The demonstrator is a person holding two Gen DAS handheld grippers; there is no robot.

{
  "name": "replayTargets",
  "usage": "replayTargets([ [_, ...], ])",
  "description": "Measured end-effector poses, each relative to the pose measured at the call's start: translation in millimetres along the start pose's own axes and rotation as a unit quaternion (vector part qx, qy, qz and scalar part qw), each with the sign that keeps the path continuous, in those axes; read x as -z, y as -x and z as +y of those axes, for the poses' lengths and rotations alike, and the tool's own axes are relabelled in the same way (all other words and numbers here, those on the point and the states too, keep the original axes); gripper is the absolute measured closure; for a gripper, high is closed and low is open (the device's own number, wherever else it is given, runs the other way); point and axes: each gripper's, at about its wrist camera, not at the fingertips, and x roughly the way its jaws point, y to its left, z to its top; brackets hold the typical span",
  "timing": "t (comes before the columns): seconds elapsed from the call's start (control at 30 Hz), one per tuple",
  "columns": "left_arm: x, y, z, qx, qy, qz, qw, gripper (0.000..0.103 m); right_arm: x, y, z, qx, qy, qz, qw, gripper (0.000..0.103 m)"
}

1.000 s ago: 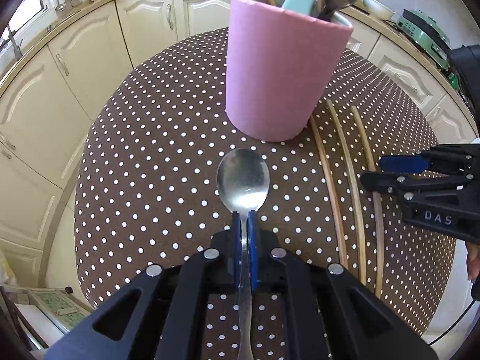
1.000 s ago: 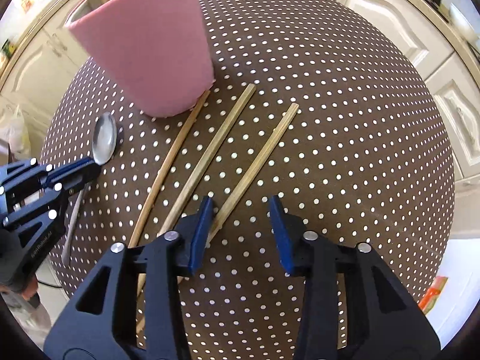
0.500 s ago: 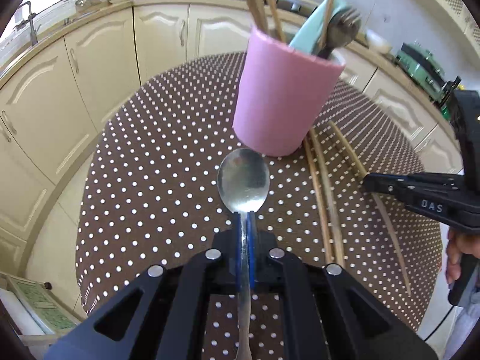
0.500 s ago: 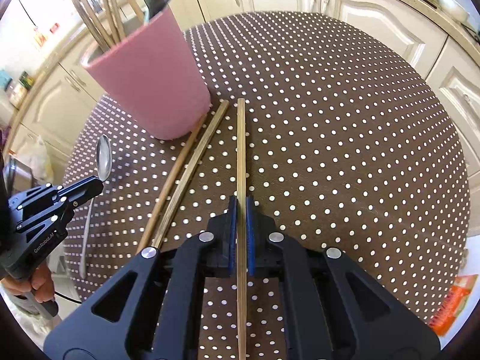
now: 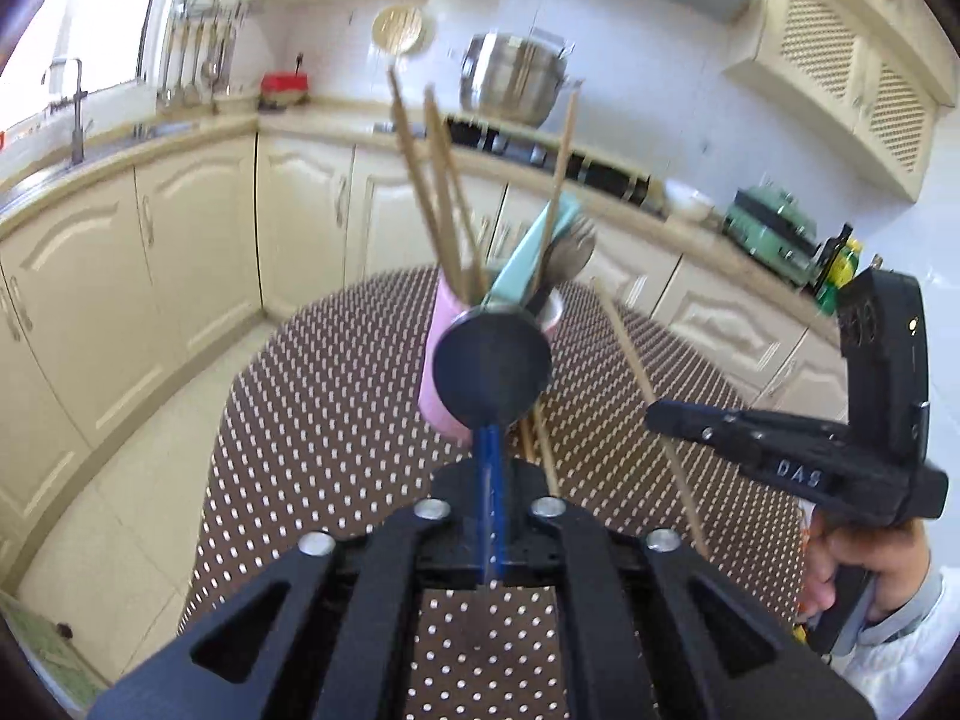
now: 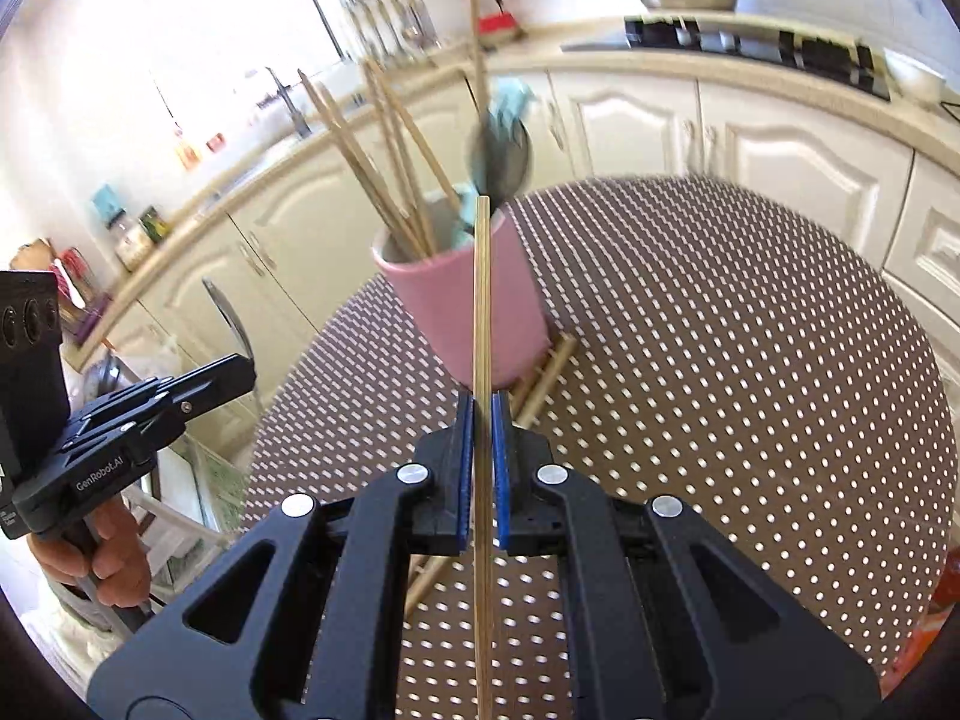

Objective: Organize utensils

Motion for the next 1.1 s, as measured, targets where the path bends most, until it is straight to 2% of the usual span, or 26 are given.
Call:
replayTargets([
  [0.1,-6.0,8.4,-10.9,0.010,-0.011,-0.018,0.9997,0.103,3.4,10.4,13.1,-0.014,0.000,-0.022,1.000,0.097],
  [0.3,-10.1,-0.8,-11.2,0.004,-0.012,-0.004,0.9999,0.103,4.9,13.7,42.2,-0.024,0.002,-0.038,0.999,0.097],
  [0.37,-11.0,-6.0,-11.6,0.005,-0.007,0.003,1.0000,0.103,4.3,10.0,39.6,-0.024,0.000,-0.034,0.999,0.097],
  [0.57,-4.6,-30.9,-1.3,0.007,-0.007,0.067,0.9977,0.102,8.7,-5.0,29.6,-0.014,-0.019,-0.013,1.000,0.097],
  [0.77,3.5,-62.7,19.7,-0.004,0.010,0.145,0.9894,0.101,13.8,-18.7,11.4,-0.006,-0.048,0.007,0.999,0.097],
  [0.83,6.5,-72.8,25.9,-0.003,0.016,0.166,0.9859,0.098,15.3,-21.6,5.9,-0.002,-0.056,0.012,0.998,0.097],
  [0.87,8.9,-78.1,26.6,-0.005,0.014,0.178,0.9839,0.090,16.1,-22.9,3.6,-0.003,-0.060,0.013,0.998,0.097],
  [0.9,10.5,-83.6,27.8,-0.010,0.014,0.189,0.9818,0.079,16.8,-24.2,1.7,-0.004,-0.063,0.015,0.998,0.097],
  [0.93,11.3,-87.8,28.2,-0.014,0.015,0.194,0.9808,0.075,17.6,-25.8,-0.2,-0.005,-0.066,0.017,0.998,0.097],
  [1.0,12.8,-95.6,28.9,-0.020,0.016,0.204,0.9786,0.073,19.2,-29.2,-3.3,-0.004,-0.070,0.022,0.997,0.097],
  [1.07,13.5,-97.0,34.4,-0.046,0.019,0.200,0.9786,0.073,20.4,-32.3,-5.8,-0.005,-0.072,0.027,0.997,0.097],
  [1.1,14.6,-100.2,38.0,-0.055,0.022,0.211,0.9756,0.073,20.2,-33.6,-6.3,-0.006,-0.072,0.030,0.997,0.097],
])
